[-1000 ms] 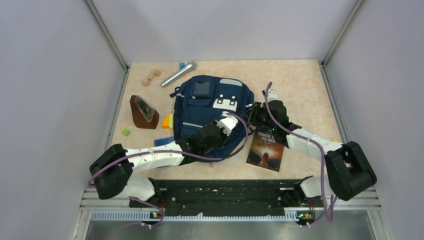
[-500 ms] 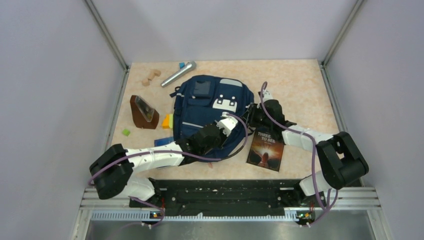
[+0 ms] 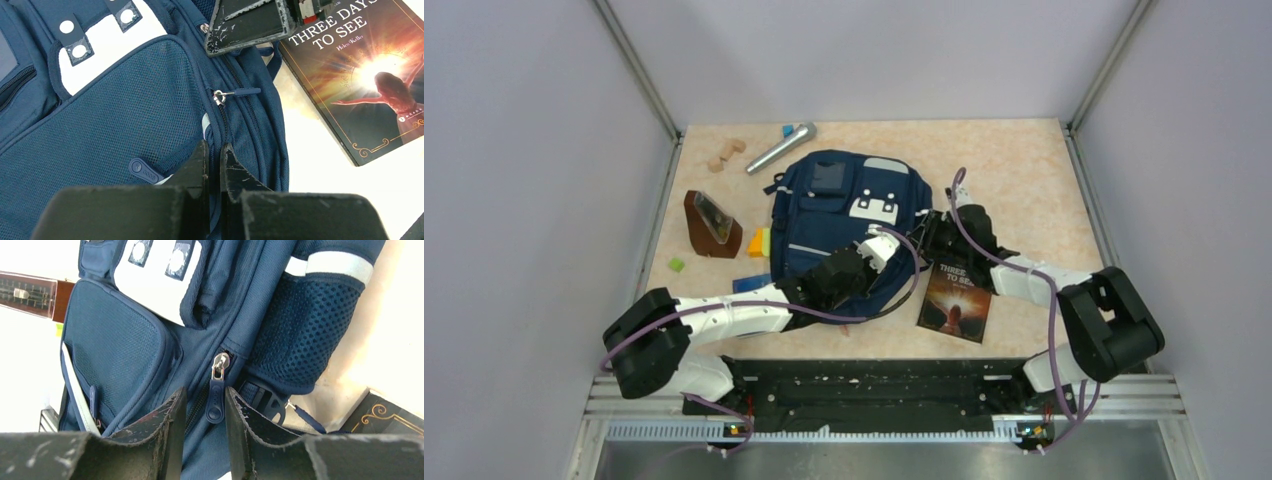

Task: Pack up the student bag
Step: Unzip the student bag at the center of the board.

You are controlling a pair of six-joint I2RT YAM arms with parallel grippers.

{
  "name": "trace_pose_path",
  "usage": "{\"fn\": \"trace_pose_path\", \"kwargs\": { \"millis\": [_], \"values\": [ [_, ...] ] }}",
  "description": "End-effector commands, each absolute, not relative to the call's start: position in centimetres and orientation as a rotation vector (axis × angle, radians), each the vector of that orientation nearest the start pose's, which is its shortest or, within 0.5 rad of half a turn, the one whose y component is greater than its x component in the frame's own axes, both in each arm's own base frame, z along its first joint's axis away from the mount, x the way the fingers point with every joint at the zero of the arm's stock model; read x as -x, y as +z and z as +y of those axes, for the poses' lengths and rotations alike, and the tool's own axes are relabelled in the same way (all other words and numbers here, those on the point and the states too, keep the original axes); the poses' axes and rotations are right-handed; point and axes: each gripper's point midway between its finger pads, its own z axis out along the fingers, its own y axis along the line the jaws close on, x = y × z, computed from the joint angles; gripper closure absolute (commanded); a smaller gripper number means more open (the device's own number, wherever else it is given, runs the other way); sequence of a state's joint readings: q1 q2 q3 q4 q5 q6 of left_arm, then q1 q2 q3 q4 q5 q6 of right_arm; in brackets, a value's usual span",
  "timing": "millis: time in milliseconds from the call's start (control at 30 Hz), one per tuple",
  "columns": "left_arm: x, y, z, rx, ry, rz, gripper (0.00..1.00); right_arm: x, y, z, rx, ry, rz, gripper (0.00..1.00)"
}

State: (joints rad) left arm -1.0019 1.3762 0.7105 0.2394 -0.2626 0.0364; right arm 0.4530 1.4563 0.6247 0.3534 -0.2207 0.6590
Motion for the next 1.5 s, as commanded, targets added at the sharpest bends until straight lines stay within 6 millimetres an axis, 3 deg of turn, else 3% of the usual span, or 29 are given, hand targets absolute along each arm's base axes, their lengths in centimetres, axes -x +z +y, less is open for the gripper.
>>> {"fn": "trace_pose_path", "kwargs": {
  "millis": [0,333,633,1167,1467],
  "values": [
    [-27.0,16.8,-31.3,-0.742,-0.369,1.714,1.00,-31.9,10.5,23.3,-0.062,0.940,2.143,0.68],
    [-27.1,16.9,-31.1,-0.739,-0.361,1.714,1.00,-32.1,10.7,23.5,-0.056,0.952,2.132,0.80],
    [-27.1,17.0,-31.1,-0.736,-0.359,1.710,1.00,-31.5,10.9,23.4,-0.063,0.972,2.129,0.98],
    [-28.2,18.6,-32.4,-0.690,-0.370,1.710,1.00,-28.8,10.9,23.3,-0.040,1.041,2.142,1.00],
    [-29.4,19.1,-34.2,-0.685,-0.375,1.713,1.00,-27.4,10.9,23.5,-0.013,1.093,2.136,1.00]
  ]
}}
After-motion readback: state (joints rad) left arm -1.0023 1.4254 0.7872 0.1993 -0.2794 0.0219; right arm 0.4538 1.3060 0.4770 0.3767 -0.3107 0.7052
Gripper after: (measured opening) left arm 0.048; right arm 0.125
